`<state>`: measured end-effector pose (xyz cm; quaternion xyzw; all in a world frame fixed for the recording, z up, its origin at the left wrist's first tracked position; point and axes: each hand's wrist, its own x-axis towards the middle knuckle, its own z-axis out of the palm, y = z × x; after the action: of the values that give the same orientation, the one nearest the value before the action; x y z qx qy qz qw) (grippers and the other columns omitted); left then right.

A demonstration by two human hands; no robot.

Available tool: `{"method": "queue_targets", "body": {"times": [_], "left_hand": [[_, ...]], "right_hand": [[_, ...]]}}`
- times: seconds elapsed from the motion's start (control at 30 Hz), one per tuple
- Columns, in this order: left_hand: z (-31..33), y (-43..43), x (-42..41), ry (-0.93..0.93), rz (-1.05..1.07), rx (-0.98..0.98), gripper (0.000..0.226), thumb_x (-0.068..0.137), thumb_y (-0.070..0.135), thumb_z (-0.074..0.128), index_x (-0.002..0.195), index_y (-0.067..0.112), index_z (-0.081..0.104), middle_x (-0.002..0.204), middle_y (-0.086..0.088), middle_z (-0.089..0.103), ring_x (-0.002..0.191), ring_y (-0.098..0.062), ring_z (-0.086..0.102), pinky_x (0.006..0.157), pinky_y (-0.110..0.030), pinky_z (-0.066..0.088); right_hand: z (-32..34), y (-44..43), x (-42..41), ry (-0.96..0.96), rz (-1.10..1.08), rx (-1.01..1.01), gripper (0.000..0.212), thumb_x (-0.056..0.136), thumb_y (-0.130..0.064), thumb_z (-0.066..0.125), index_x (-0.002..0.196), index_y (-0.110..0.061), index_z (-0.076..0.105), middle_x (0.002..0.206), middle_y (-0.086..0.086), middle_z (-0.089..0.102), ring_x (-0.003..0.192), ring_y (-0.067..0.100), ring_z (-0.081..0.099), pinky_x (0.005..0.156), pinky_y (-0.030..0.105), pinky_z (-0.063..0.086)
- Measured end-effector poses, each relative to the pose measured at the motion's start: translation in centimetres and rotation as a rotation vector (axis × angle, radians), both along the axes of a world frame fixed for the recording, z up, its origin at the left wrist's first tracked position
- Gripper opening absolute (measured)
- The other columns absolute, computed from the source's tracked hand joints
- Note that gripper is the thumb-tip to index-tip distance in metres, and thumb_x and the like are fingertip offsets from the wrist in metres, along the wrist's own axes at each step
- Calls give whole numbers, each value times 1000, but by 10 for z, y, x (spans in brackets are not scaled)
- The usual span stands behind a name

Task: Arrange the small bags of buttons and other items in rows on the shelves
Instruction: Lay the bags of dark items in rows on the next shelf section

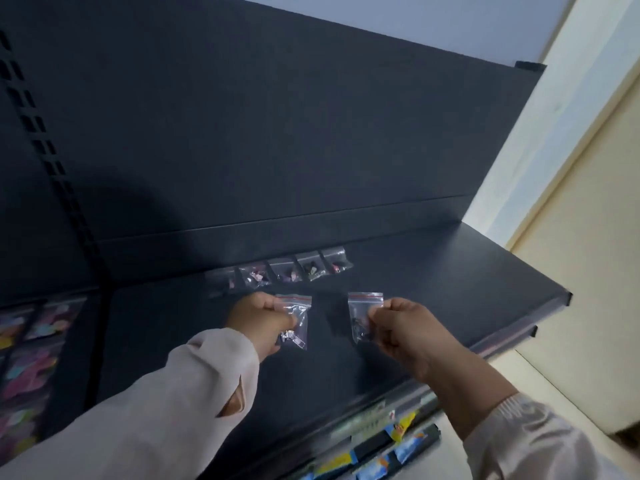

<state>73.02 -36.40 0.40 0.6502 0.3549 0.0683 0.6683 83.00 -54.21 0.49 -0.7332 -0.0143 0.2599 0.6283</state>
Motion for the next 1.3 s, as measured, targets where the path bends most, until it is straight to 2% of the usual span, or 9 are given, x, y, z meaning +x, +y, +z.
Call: {"method": "queue_targets", "body": {"times": [0.13,0.3,0.43,0.6,0.77,0.87,1.13,1.2,1.3], "left_hand": [[-6,-16,41,39,119,-44,16,79,-2,64,77,12,57,72,-7,56,62,-19,52,57,-28,45],[-8,-36,86,25,243,-41,16,80,-2,63,75,12,57,56,-9,52,46,-19,44,57,-30,44],[-7,-43,102,41,301,-31,15,82,0,63,78,14,58,63,-9,56,53,-19,50,55,-28,47],[-12,-41,112,62,381,-13,14,82,2,64,81,15,59,82,-16,64,73,-28,60,64,-34,51],[-18,-42,117,59,433,-12,17,81,-2,62,77,14,58,69,-11,58,57,-21,52,54,-26,47],[-21,-37,120,73,457,-15,17,82,-1,63,76,14,57,70,-11,57,56,-20,52,48,-22,47],[-24,-35,130,55,457,-28,19,81,-3,63,74,13,56,70,-10,58,54,-21,51,42,-18,43],[-23,-33,131,53,450,-20,17,81,-1,64,76,14,57,77,-13,61,61,-24,55,48,-22,45],[-20,-30,130,41,436,-15,14,81,1,65,79,14,59,85,-16,64,70,-27,58,56,-27,47]], "right_hand": [[-3,-1,71,-16,112,-72,20,87,-2,54,68,-12,54,52,0,56,45,10,44,56,24,45],[-6,3,150,-40,193,-133,17,88,-1,51,75,-10,56,71,10,62,51,14,45,42,16,41],[-9,15,193,-56,222,-181,18,85,2,55,74,-11,56,69,10,61,45,11,44,48,18,36],[-21,36,222,-65,262,-226,18,87,1,50,78,-14,54,68,5,64,47,11,47,42,16,33],[-25,50,235,-156,345,-277,25,83,9,44,67,-9,50,70,19,56,47,17,41,43,20,28],[-27,55,241,-197,368,-326,20,81,9,49,70,-7,52,63,18,55,46,19,43,38,19,32],[-29,53,248,-425,382,-450,10,78,-10,61,72,-17,56,69,9,65,68,28,61,67,37,51],[-23,51,247,-511,438,-541,5,81,-15,61,86,-14,60,88,10,67,88,29,63,79,34,49],[-16,46,245,-684,478,-700,34,85,-21,58,117,-11,58,115,13,62,106,31,58,85,31,44]]}}
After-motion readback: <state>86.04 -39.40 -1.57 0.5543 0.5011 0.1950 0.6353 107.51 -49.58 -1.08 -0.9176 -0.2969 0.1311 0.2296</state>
